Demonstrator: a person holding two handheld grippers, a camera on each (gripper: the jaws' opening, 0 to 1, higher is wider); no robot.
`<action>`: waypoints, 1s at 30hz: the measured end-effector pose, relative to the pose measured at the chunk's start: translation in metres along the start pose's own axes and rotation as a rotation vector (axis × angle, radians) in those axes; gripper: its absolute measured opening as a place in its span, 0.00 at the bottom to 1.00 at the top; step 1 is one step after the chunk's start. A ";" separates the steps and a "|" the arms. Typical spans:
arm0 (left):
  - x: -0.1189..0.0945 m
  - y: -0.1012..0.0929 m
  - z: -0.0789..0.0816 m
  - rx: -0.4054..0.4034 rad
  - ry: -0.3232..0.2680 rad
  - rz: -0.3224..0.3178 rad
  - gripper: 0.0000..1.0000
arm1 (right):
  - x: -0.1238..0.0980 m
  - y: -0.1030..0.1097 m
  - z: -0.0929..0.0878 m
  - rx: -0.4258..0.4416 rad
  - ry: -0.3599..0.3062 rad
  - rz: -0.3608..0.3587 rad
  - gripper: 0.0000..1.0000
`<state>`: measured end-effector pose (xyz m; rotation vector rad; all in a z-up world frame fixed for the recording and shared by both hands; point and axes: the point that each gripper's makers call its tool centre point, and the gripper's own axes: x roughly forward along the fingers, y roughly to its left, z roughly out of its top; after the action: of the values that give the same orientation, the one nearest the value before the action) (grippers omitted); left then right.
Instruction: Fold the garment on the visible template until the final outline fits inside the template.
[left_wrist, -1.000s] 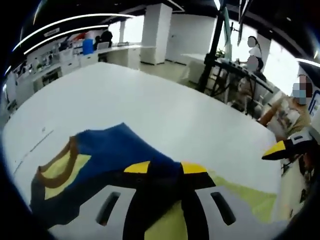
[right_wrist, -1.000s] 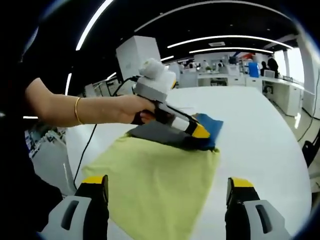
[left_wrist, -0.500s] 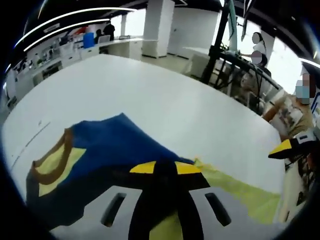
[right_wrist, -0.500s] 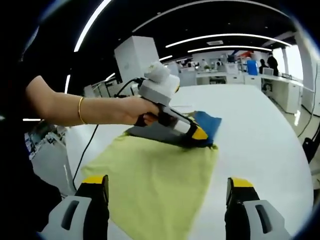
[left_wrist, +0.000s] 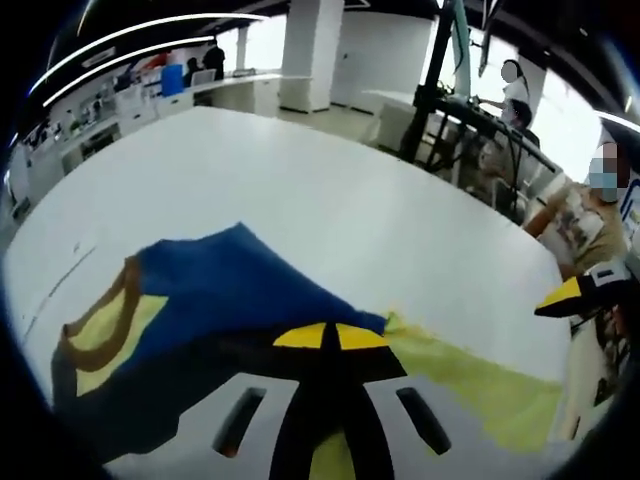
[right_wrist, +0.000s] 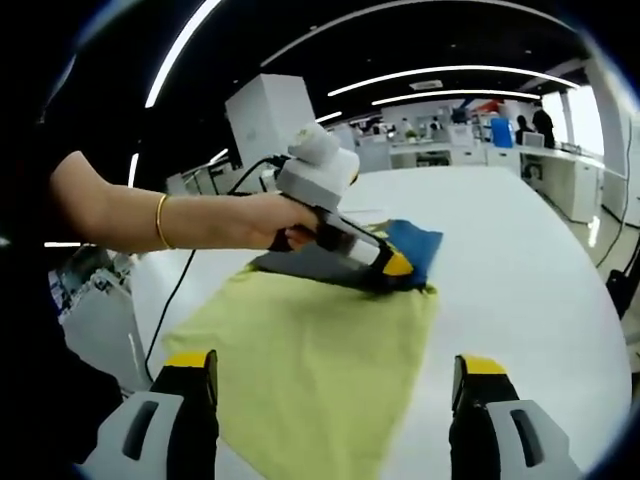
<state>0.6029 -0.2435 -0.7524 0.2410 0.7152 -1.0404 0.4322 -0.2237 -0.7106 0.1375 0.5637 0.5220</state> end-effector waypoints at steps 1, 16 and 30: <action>-0.002 -0.001 0.006 -0.018 -0.027 -0.009 0.00 | 0.000 0.000 0.000 -0.001 -0.001 0.001 0.97; 0.001 0.007 0.028 -0.211 -0.132 -0.024 0.00 | 0.002 -0.002 -0.001 0.003 0.006 -0.001 0.96; 0.011 0.011 0.026 -0.249 -0.144 -0.048 0.00 | 0.007 -0.001 -0.002 0.008 0.014 0.005 0.96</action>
<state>0.6270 -0.2589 -0.7417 -0.0656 0.7150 -0.9922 0.4363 -0.2208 -0.7163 0.1434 0.5793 0.5260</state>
